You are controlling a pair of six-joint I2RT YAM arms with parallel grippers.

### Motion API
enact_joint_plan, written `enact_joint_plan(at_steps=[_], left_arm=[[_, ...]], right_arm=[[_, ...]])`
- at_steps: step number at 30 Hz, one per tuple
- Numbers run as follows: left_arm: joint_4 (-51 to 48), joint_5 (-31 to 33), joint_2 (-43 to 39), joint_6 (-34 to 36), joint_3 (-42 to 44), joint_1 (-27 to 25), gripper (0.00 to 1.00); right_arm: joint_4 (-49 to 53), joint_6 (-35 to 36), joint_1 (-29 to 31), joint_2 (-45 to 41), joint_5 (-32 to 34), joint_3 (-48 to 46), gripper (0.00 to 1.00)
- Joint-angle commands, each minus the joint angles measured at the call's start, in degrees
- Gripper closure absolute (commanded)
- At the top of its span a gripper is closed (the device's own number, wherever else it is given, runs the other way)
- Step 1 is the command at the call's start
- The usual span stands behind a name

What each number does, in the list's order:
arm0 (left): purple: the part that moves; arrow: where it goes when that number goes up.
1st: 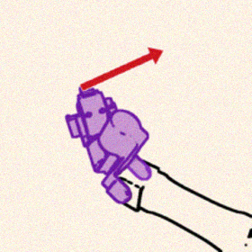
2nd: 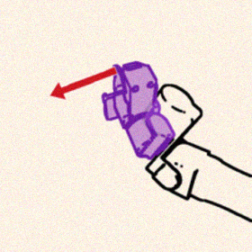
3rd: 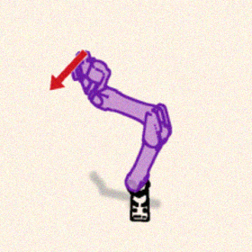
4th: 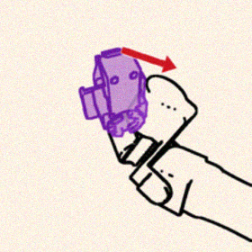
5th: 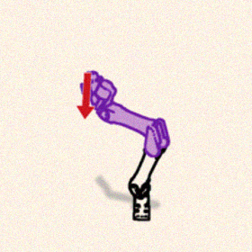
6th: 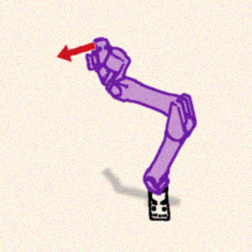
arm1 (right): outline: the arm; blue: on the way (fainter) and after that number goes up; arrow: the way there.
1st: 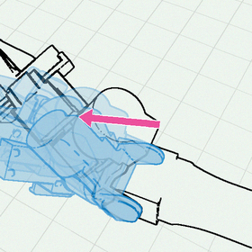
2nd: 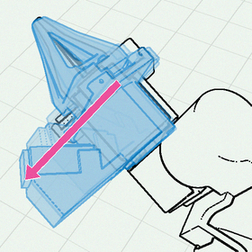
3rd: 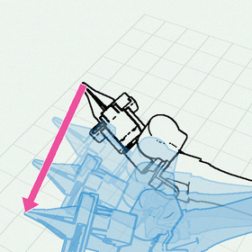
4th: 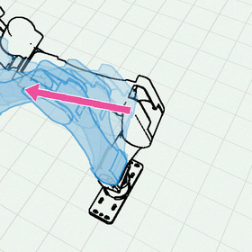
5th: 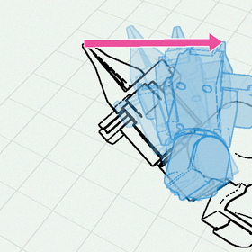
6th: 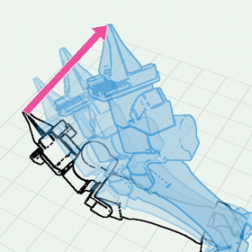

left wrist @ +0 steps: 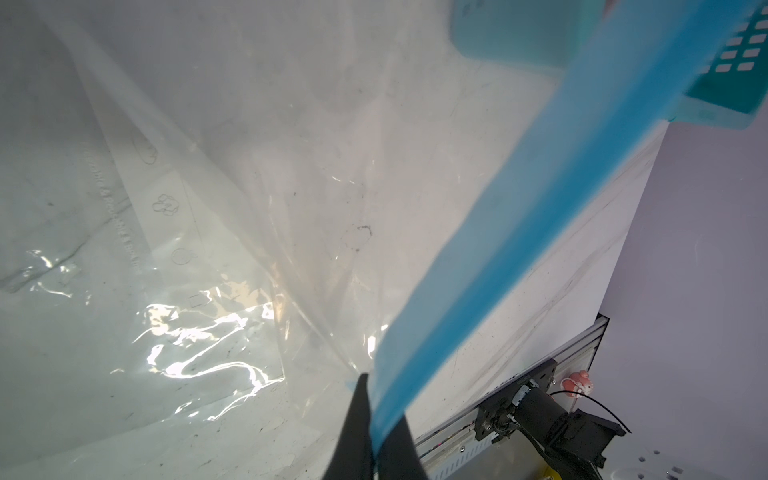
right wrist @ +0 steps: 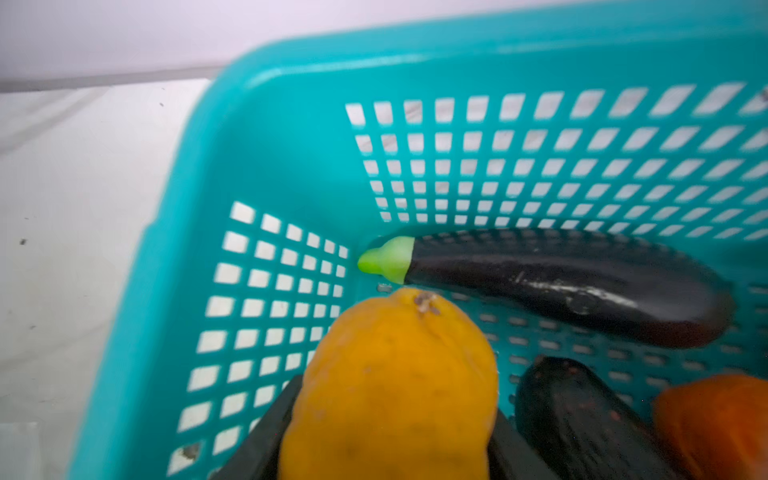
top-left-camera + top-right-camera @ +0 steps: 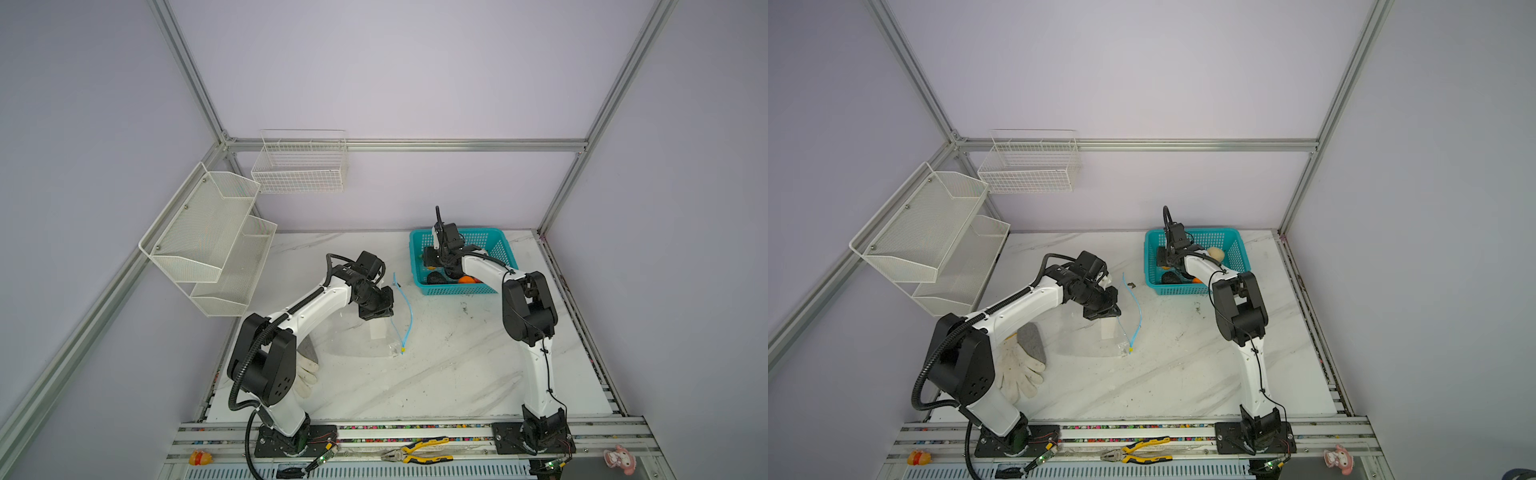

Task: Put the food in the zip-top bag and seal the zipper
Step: 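Carry the yellow mango with the right gripper toward the open bag mouth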

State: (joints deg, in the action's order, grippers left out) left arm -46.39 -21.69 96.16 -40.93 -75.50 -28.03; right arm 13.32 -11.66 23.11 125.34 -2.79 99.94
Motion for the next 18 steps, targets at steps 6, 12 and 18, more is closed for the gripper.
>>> enact_joint_plan(at_steps=[6, 12, 18], left_arm=[[-0.7, -0.9, -0.5, 0.2, -8.7, 1.1, 1.00], [-0.7, -1.9, -0.2, -0.6, -9.2, 1.2, 1.00], [-0.8, -1.7, -1.1, -1.0, -8.9, 1.2, 1.00]], right_arm=[[-5.4, 3.0, -0.3, -18.4, -2.8, -13.9, 0.48], [-12.1, 0.9, 2.0, -36.5, -13.1, -31.5, 0.49], [-21.4, -5.7, 9.5, -46.4, -20.1, -42.2, 0.51]])
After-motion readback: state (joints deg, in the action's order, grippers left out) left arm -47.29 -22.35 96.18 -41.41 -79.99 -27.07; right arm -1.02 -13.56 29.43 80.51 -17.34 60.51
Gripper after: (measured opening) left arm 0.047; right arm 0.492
